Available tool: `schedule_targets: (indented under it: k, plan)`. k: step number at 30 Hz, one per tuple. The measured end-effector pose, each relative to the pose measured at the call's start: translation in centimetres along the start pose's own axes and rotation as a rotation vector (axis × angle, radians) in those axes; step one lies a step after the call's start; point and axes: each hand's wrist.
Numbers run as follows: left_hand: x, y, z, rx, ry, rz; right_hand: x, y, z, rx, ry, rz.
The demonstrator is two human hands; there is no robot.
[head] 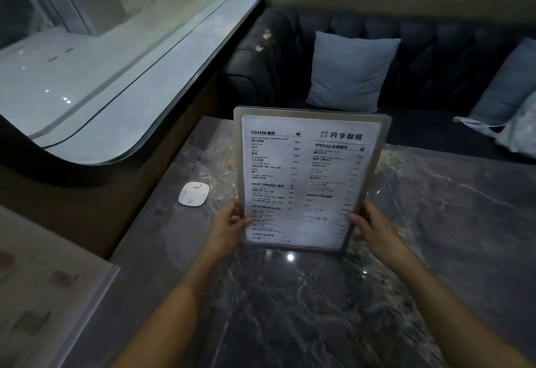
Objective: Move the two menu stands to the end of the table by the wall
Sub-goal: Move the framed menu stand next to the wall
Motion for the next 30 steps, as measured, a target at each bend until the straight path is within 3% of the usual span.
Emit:
schedule_targets:
  k: [10,16,27,30]
  plan:
    - [-1.1,-0.5,0.9,0.050,-0.091,-0.045,0.3,-0.3,-1.1,-0.039,0.016,-0.090]
    - [-1.5,2.1,2.2,0.110,-0.022,-0.076,-2.0,-1.6,-2.6,-0.069,0.125,0.032]
    - [-1.0,9.0,5.3,0.504,-0.024,-0.027,-13.3,-10.8,-7.9,-0.269,0.435,0.247]
    - [-1.7,10.3,5.4,0.680,0.003,-0.090,-16.3,-14.3,-9.5,-0.400,0.399,0.151]
Point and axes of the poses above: each hand's wrist, its own z-axis away from the middle knuckle, its own y-axis out of the back of the hand, x = y × z, and after that the axes turned 10 degrees about -y, right-handed
